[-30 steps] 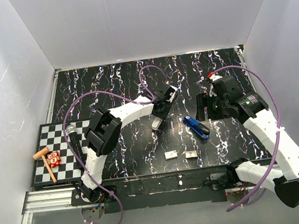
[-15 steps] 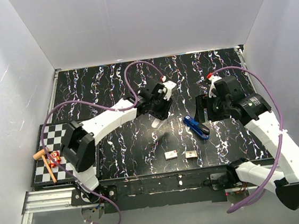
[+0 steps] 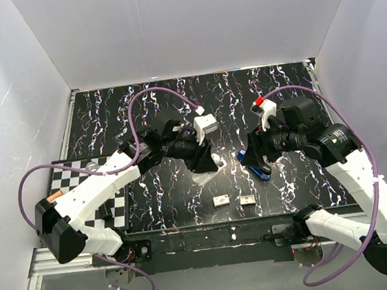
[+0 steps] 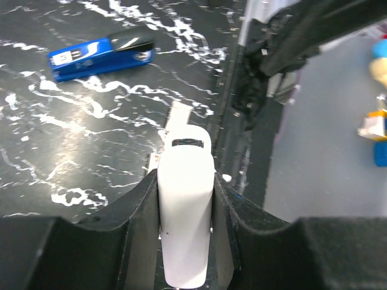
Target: Unload the staples from the stapler
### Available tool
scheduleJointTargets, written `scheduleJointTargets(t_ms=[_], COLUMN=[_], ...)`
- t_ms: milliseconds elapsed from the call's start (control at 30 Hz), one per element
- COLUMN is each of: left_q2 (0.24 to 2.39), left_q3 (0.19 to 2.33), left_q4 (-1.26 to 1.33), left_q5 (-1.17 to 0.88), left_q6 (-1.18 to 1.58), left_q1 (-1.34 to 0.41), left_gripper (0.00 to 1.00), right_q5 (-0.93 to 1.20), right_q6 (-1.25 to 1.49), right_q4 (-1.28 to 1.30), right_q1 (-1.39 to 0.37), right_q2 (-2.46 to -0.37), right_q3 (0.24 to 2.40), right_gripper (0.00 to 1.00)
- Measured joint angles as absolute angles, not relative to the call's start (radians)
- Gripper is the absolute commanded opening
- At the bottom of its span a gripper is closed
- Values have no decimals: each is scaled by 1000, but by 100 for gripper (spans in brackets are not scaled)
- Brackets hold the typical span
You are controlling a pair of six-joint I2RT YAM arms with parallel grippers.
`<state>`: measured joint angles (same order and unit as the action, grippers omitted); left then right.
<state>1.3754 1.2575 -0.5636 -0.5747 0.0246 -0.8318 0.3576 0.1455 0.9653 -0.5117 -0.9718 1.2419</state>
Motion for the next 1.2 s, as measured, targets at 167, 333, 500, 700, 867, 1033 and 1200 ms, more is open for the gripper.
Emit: scheduleJointTargets(t_ms=[167, 333, 500, 700, 867, 1033, 1200], left_q2=[1301, 1262, 1238, 1198, 1188, 1187, 1187], left_q3=[1213, 1180, 1162, 1141, 1137, 1134, 1134], left_q4=[-545, -519, -492, -464, -447, -431, -418], left_q5=[-709, -818, -898, -955, -981, -988, -988], left_q6=[19, 22, 31, 54, 71, 90, 98], left_q1=[-833, -833, -833, -833, -833, -833, -833], left_gripper=[0, 0, 0, 0, 0, 0, 0], right_q5=[474, 562, 585, 587, 585, 579, 579], right_q6=[120, 115, 116, 120, 122, 127, 128], right_q4=[937, 894, 846, 802, 783, 775, 759], right_q1=[-570, -645, -725, -797, -836, -858, -882], right_q2=[-946, -950, -970, -987, -1014, -1023, -1026], right_q3=[1248, 1285, 1295, 1297, 1301, 1301, 1302], right_gripper=[66, 65, 62, 59, 57, 52, 49])
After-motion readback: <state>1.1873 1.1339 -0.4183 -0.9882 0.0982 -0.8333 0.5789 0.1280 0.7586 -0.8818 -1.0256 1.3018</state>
